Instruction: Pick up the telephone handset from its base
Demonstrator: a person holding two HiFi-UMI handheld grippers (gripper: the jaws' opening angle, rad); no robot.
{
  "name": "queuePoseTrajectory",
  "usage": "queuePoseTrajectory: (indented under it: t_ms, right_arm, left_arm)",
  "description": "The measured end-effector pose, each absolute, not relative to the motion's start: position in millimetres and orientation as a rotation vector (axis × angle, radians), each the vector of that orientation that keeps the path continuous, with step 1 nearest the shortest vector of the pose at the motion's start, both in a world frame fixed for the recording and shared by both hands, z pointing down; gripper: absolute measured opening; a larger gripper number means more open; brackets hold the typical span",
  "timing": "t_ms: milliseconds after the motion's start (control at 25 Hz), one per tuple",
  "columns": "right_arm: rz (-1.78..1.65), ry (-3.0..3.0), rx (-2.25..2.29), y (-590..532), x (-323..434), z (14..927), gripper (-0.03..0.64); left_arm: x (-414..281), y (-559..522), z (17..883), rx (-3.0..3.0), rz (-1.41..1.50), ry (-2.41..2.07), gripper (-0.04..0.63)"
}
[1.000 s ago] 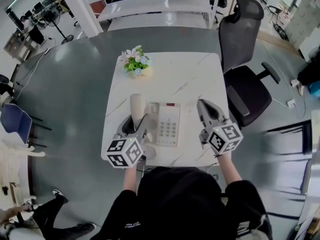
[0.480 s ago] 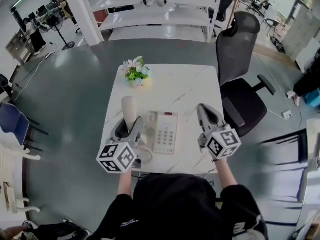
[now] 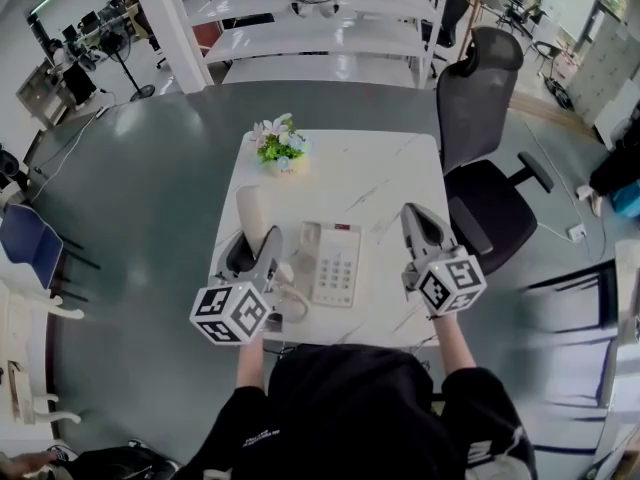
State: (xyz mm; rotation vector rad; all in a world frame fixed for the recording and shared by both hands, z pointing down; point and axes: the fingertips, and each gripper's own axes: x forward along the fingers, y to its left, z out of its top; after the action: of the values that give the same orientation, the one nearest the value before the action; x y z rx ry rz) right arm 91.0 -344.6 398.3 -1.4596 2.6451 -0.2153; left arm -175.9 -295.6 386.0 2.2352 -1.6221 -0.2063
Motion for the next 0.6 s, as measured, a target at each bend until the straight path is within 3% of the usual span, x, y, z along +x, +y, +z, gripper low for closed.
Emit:
queuePoseTrajectory:
  t_ms: [600]
  right_arm:
    - [-0.187,2.637,-1.48,-343.8,96.5,392.9,-0.011]
  left_arm:
    - [-172.7,-292.6,385.3,2.231,-0.203,-1.635,0.213]
